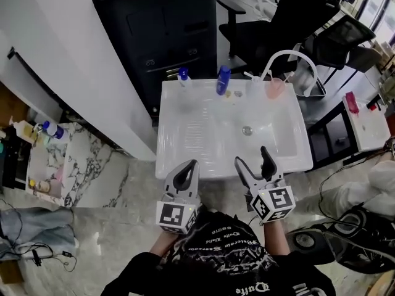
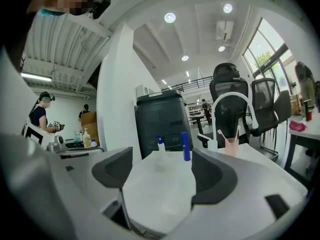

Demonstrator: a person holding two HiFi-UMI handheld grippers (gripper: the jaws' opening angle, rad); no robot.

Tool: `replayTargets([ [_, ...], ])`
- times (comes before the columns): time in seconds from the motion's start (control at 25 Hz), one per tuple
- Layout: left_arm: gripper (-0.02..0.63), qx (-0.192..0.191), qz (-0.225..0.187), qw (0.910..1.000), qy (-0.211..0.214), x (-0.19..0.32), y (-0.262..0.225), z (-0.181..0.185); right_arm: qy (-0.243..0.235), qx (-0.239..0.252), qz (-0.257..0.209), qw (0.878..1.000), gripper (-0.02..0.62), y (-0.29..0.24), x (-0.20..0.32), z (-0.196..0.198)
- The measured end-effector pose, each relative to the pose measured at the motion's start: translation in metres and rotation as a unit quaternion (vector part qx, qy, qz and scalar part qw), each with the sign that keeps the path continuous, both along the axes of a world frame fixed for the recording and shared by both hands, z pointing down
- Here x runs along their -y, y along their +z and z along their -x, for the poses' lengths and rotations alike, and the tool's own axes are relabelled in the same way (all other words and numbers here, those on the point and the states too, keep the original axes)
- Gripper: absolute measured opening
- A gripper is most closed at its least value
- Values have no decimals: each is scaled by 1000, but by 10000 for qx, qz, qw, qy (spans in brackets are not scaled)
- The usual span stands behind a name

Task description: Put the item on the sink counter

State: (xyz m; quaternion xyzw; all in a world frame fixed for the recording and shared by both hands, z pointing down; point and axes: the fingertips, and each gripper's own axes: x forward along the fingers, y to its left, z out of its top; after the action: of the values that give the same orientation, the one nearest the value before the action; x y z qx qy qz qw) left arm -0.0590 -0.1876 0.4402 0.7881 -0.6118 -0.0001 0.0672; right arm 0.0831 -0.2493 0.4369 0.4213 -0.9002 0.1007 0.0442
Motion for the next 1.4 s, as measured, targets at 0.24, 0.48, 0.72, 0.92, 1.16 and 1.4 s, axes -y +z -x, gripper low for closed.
replayTargets([
  [0.24, 8, 13, -28, 10000, 60, -3, 0, -3, 7, -62, -23, 10000, 251, 0, -6, 3],
  [0.48, 8, -9, 42, 10000, 60, -4, 5, 1, -35, -187, 79, 9998, 95, 11, -10, 11],
  [0.72, 8, -59, 106, 9999, 95, 2, 10, 4, -67, -135, 56, 9999, 2, 10, -9, 16],
  [0.92, 8, -70, 130, 9998, 121, 9, 11, 6, -47, -272, -76, 9996, -2, 10, -4, 19],
  [1.16, 8, -77, 172, 9998, 68, 15, 14, 14, -130, -533, -170, 9983, -2, 13, 2, 30],
  [1.4, 8, -66, 188, 9998, 45, 24, 14, 22, -152, -634, -197, 9977, -2, 14, 11, 37],
])
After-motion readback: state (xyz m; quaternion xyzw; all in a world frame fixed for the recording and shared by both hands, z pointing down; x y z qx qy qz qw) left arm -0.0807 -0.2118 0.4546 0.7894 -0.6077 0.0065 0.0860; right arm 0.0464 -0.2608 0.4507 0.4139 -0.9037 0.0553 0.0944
